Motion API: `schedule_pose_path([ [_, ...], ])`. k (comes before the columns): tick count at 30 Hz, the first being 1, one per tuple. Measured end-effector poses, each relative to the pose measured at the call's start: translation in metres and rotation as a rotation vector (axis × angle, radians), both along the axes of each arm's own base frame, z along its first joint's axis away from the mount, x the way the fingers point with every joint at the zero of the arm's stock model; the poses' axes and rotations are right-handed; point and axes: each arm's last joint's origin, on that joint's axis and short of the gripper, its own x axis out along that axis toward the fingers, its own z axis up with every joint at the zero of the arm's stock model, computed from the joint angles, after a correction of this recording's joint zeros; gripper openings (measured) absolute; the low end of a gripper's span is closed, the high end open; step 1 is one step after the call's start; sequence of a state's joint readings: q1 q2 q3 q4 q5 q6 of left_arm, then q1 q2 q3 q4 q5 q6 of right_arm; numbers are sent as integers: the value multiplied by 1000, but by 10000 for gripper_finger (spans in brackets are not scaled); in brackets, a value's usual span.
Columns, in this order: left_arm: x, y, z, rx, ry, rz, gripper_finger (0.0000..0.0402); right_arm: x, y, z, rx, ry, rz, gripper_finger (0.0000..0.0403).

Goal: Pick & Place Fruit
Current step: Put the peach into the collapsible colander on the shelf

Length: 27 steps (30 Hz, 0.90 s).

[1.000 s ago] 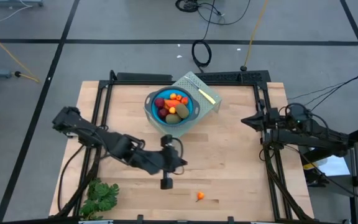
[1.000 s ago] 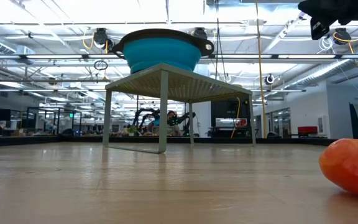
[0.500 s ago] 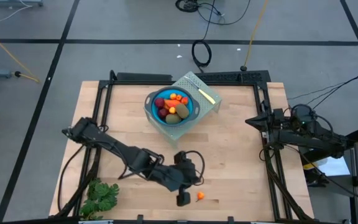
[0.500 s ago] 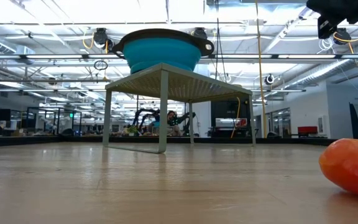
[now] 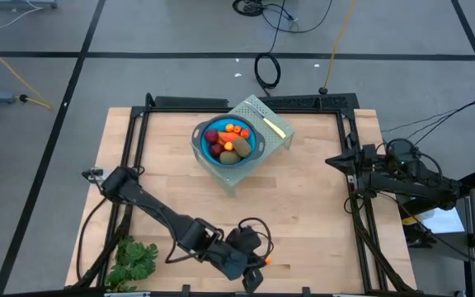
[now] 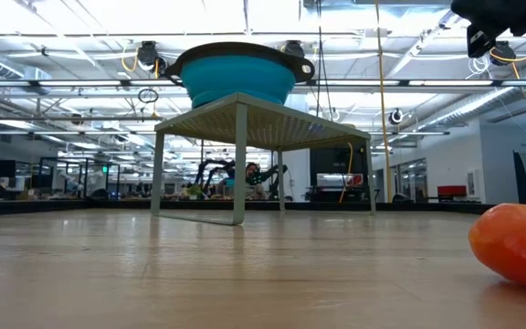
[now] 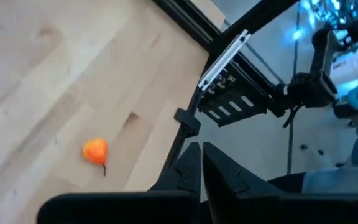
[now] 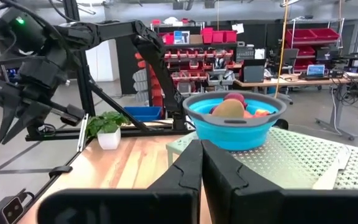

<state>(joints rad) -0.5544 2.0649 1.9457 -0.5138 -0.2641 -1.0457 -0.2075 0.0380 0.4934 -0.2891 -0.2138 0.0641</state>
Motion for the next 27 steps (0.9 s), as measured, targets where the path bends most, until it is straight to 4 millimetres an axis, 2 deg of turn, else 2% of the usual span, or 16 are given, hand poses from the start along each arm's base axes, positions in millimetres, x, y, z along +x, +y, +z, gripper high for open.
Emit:
schedule_pose_path([
  [12, 11, -2, -12, -48, -22, 73, 1, 0, 0, -4, 7, 44, 0, 1],
  [19, 21, -7, -34, -49, -3, 121, 0, 0, 0, -4, 4, 44, 0, 0],
  [27, 39, -20, -75, -96, -8, 150, 0, 0, 0, -4, 4, 45, 0, 0],
])
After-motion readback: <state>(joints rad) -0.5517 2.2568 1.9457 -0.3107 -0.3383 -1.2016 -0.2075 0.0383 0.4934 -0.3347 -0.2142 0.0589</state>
